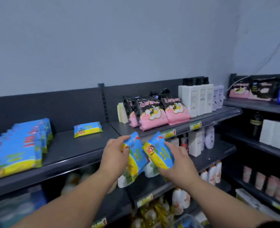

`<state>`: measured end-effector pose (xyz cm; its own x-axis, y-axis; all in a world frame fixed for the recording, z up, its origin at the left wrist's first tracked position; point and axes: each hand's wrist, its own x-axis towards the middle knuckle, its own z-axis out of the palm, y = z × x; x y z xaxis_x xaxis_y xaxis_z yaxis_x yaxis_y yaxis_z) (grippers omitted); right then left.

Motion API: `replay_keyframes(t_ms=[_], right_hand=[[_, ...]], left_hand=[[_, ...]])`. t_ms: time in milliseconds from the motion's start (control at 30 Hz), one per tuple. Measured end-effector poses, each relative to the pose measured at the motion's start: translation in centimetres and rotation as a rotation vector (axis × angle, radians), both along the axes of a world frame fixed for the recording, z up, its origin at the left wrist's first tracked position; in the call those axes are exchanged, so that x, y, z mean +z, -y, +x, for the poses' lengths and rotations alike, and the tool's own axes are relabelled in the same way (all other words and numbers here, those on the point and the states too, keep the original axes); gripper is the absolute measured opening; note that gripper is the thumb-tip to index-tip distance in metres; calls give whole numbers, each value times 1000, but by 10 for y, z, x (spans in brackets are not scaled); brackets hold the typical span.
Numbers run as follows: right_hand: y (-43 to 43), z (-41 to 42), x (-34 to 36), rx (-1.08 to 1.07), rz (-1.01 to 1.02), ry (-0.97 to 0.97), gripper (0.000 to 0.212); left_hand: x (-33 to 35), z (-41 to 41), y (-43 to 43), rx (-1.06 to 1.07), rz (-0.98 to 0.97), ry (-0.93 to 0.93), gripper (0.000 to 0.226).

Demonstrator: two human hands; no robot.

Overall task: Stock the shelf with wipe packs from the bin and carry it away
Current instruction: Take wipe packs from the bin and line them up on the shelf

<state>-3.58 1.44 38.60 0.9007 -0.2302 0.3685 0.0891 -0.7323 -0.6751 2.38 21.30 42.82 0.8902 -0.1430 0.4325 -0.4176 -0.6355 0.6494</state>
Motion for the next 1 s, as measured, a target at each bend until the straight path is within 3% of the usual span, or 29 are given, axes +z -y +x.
replay_keyframes(t_ms=[467, 900, 1000], right_hand=[[-151, 103, 80, 151, -136, 179, 79], [-165, 200, 87, 135, -247, 16, 81], [-162, 228, 87, 192, -309, -38, 81]], left_hand=[[45, 79, -167, 244, -358, 0, 37], [18, 155, -165, 369, -484, -128, 30], [19, 168, -158, 422, -391, -212, 29]])
